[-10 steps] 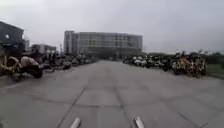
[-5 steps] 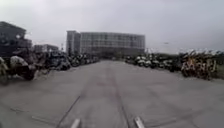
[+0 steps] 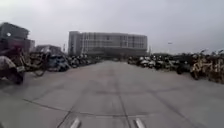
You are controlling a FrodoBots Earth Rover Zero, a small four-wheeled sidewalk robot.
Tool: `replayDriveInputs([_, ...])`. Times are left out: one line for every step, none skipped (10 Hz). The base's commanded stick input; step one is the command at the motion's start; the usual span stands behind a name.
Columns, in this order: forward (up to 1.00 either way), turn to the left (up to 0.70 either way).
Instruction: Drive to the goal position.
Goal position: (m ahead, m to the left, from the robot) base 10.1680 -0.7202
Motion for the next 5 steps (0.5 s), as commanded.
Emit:
replayDriveInputs([1.0,-0.19])
replayDriveInputs([1.0,0.06])
replayDriveInputs([1.0,0.06])
replayDriveInputs([1.0,0.06])
replayDriveInputs([1.0,0.06])
